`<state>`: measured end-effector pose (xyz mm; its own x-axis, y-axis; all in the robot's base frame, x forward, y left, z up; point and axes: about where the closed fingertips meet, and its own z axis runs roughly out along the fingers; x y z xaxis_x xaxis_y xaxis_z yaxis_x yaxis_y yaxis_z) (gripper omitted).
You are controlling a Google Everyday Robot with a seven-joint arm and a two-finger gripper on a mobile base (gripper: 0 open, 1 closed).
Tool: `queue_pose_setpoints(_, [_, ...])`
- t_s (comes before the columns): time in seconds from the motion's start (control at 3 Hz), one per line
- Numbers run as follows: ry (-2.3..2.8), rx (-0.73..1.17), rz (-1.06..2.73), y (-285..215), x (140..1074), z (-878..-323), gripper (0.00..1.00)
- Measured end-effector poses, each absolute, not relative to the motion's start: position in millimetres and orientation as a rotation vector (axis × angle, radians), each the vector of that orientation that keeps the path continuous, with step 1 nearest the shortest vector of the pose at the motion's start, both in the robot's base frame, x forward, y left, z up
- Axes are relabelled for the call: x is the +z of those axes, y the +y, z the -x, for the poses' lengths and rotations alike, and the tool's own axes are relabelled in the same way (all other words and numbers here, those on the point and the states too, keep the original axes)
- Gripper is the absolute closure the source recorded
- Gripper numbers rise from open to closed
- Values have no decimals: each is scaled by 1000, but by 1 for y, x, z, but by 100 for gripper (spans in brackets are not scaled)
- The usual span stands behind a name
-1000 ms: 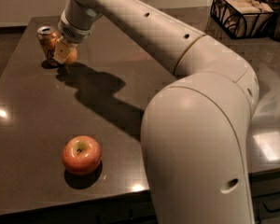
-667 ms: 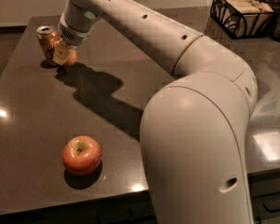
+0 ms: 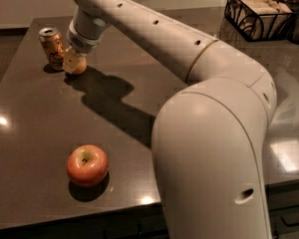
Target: Move orange near orange can
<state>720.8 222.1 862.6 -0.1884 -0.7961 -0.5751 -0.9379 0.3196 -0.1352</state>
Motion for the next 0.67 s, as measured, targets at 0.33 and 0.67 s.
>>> queue_pose_setpoints(0.33, [2042,330,1519,215,856,-724,36])
queue_pose_setpoints(0.67, [2044,332,1524,216,854,-723,13])
